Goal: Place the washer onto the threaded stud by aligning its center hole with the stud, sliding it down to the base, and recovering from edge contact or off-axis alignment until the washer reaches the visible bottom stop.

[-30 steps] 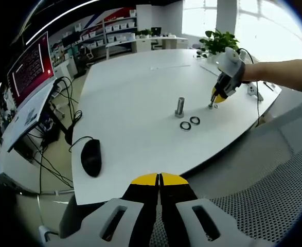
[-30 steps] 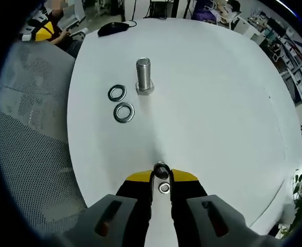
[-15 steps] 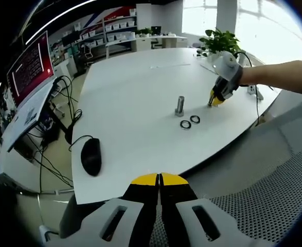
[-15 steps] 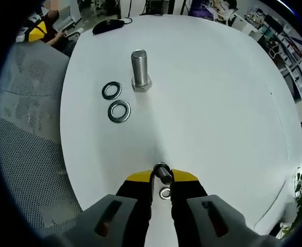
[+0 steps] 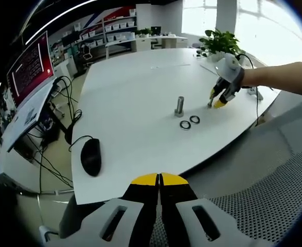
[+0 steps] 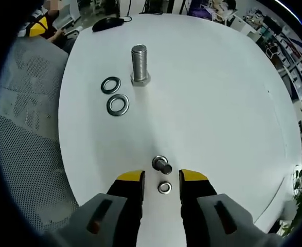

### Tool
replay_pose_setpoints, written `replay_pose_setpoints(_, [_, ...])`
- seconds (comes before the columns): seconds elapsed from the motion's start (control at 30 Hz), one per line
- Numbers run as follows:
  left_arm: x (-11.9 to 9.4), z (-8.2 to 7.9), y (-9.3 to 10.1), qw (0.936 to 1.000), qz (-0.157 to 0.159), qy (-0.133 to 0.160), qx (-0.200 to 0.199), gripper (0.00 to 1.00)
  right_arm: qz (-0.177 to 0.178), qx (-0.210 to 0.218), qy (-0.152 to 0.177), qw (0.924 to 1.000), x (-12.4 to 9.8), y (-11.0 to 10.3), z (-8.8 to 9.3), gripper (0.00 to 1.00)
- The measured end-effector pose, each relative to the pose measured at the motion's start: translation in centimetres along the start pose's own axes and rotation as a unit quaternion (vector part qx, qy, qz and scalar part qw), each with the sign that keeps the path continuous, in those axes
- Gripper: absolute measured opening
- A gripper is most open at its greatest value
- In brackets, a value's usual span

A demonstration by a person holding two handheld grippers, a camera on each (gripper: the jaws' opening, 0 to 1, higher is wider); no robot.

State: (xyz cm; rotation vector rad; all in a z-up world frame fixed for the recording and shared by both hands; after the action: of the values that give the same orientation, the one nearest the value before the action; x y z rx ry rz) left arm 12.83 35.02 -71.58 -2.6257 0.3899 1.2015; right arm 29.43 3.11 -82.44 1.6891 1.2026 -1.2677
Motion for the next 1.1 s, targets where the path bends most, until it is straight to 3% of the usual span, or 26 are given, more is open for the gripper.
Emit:
replay_pose_setpoints(0.57, [0.1, -0.2, -0.1, 1.0, -0.003, 0.004, -0.004, 0.0, -0.025, 0.009, -0.021, 0.9994, 0.3, 0.4, 2.2, 0.26])
replay_pose_setpoints(0.87, [0.1, -0.2, -0.1, 1.0, -0.004, 0.005, -0.005, 0.0, -0.053, 0.025, -0.008, 0.9982, 0.9, 0.4, 1.9, 0.21])
replay_pose_setpoints(1.1, [0.1, -0.2, -0.2, 1.0, -0.004, 0.003, -0.003, 0.0, -0.054, 0.012, -0.002, 0.9985, 0.8, 0.8, 2.3, 0.16])
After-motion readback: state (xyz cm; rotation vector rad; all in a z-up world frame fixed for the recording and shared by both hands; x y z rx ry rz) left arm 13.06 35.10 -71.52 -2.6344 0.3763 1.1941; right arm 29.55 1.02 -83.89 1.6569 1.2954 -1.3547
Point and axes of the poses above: the point that each gripper's makers call its tool centre point, and the gripper's own axes: x roughly forward along the fingers, y roughly to its right, z roughly out of its underside, the point moved 3 cm from there along -x, roughly backward along the fingers, and after that the axes turned 7 degrees about -z, right-handed, at the moved point
